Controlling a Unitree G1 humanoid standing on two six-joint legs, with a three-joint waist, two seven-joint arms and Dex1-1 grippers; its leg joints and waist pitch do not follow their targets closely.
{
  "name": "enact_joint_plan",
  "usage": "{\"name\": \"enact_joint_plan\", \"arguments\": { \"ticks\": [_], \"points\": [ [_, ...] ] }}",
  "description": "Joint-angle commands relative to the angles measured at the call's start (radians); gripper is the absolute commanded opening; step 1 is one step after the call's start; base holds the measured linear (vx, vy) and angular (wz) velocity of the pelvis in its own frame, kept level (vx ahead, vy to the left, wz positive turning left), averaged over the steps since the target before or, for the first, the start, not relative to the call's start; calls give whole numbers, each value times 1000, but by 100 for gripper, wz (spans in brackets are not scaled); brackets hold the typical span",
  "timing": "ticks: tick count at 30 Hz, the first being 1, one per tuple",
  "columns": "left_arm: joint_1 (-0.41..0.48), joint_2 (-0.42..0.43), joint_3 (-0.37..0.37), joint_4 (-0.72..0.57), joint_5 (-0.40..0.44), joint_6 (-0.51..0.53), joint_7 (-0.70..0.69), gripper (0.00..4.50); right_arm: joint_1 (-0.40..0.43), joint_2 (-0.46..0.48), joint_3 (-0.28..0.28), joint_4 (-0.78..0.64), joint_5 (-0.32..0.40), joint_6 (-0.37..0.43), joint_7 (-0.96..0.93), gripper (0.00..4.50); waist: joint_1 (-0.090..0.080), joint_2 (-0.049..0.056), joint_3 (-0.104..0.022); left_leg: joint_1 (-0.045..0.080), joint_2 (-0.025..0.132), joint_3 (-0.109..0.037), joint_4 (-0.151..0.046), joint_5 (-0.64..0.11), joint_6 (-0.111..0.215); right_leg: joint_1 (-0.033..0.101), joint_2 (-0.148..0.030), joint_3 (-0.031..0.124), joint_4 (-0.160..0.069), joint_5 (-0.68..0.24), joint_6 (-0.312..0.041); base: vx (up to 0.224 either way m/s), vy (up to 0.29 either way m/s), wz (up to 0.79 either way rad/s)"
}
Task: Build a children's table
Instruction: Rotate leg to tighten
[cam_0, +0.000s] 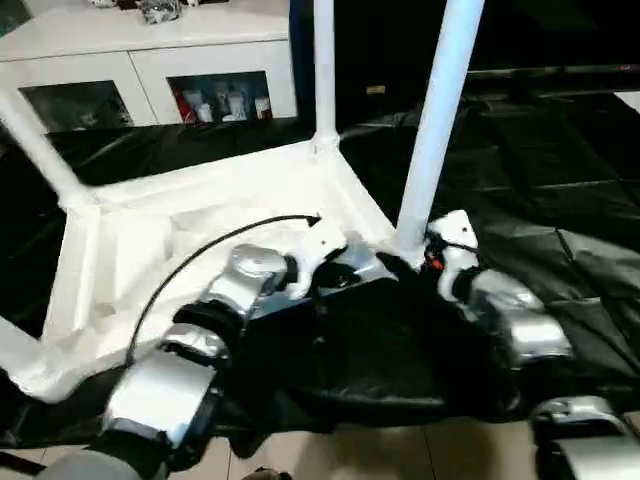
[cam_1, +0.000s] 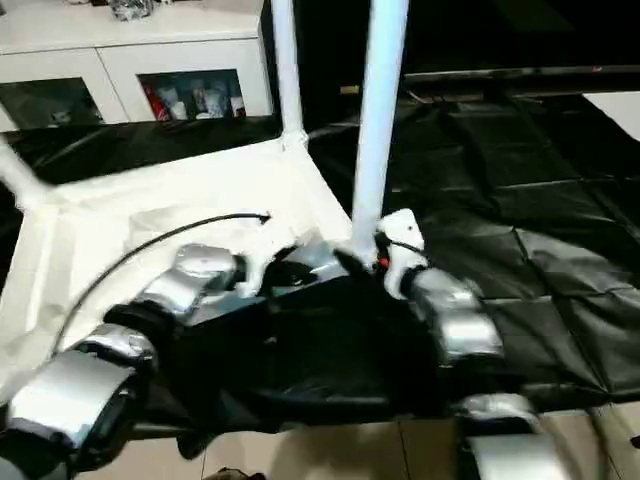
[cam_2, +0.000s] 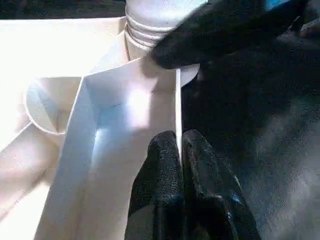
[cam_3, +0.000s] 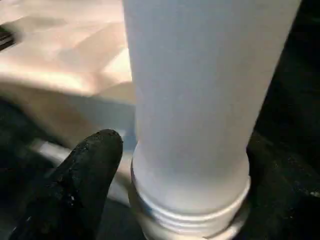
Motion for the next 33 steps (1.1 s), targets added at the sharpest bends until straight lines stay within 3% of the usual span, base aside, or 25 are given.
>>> {"name": "enact_joint_plan", "arguments": {
  "ticks": [1,4,10,22,28,29,30,33],
  "points": [
    [22,-1,-24,-45,-28,-53,-123,0,9,2,77,-43,22,-6,144,384,7,-24,-61,20,57,-32,-58,-245,114,45,-56,31,-73,-161,-244,0,0,0],
    [37,35,-30,-62,-34,-60,-195,0,14,-44,87,-54,27,-14,229,384,12,-24,-61,22,61,-33,-59,-246,116,44,-55,31,-71,-162,-254,0,0,0],
    [63,93,-34,-98,-47,-54,-307,0,13,-85,84,-54,39,-7,331,384,12,-26,-59,28,65,-33,-66,-292,81,40,-54,34,-68,-189,-268,0,0,0],
    [87,103,-19,-131,-62,-50,-317,0,18,-71,87,-57,62,3,378,296,14,-31,-59,26,63,-31,-62,-254,91,40,-56,35,-66,-173,-271,0,0,0],
    [59,54,3,-89,-45,-48,-151,0,26,-23,59,4,12,-32,156,275,9,-31,-57,29,62,-32,-66,-273,64,36,-54,36,-70,-221,-254,0,0,0],
    [49,43,3,-76,-35,-45,-106,0,24,-10,49,22,6,-31,105,275,6,-31,-57,29,61,-33,-66,-290,52,37,-55,36,-73,-247,-245,0,0,0],
    [26,14,8,-48,-23,-31,-15,0,20,29,19,54,2,-19,-21,275,4,-23,-57,31,61,-33,-67,-298,47,32,-54,38,-73,-251,-242,0,0,0],
    [-1,-28,6,-23,-7,-7,83,0,9,83,-19,94,2,-6,-192,274,-1,-26,-57,34,59,-36,-71,-316,24,33,-54,37,-78,-269,-233,0,0,0]
  ]
}}
